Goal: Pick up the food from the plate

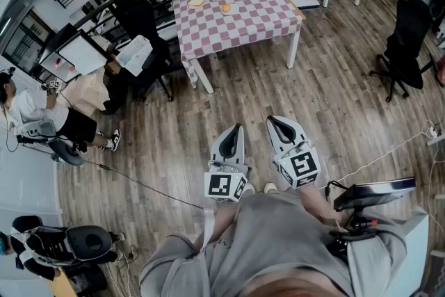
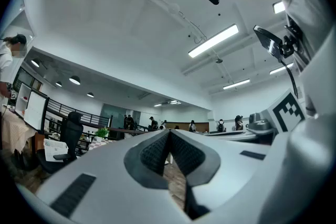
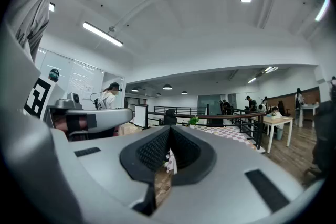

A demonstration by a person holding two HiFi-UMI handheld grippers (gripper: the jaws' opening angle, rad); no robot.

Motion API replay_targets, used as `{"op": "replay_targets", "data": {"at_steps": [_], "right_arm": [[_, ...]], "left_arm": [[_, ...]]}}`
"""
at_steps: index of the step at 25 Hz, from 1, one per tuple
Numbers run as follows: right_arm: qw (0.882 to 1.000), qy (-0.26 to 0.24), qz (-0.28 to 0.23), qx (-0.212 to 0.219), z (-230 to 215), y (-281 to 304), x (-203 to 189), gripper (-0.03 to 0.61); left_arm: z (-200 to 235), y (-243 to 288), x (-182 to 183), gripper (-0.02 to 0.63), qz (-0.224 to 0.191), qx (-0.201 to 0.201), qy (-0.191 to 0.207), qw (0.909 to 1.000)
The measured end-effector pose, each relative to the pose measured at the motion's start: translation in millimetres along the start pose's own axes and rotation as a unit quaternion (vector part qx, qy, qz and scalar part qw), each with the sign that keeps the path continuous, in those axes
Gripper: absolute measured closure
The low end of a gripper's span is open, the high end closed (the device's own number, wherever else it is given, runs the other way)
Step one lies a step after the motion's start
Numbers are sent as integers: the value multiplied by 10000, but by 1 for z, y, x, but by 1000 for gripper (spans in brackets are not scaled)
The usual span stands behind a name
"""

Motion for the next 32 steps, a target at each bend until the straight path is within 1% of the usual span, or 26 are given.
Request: {"op": "replay_targets", "data": {"at_steps": [5, 12, 14, 16, 18, 20, 23, 28, 32], "right_arm": [[10000, 31, 60, -42, -13, -10, -5, 563], [9999, 55, 148, 49, -29, -8, -13, 563], [9996, 189, 193, 75, -35, -8, -16, 563], [9992, 354, 135, 90, -42, -8, -19, 563], [9995, 286, 119, 41, -49, -8, -23, 563], [9995, 176, 271, 54, -55, -3, -31, 563], [9983, 289, 472, 199, -60, 7, -36, 563], [9988, 258, 360, 198, -67, 26, -30, 563], [9984, 247, 406, 319, -68, 39, -39, 563]], "left_arm": [[-10, -1, -11, 604, 88, 83, -148, 9998], [-11, 11, -21, 604, 263, 127, -49, 9996], [-11, 14, -25, 604, 309, 163, -64, 9994], [-13, 18, -30, 604, 340, 213, -71, 9992], [-16, 23, -35, 604, 380, 251, -75, 9989], [-18, 28, -37, 604, 420, 263, -114, 9987], [-21, 34, -34, 604, 376, 288, -123, 9988], [-15, 49, -33, 604, 364, 283, -43, 9989], [-7, 60, -39, 604, 370, 224, -12, 9991]]}}
Point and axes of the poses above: the fingertips, and each gripper's own axes: y forward along the fingers, z to its left, x out of its top, the point moved 6 cm from there along -y, backward along the fingers, and after that the axes turned 14 degrees about -x, right-handed, at the moved point
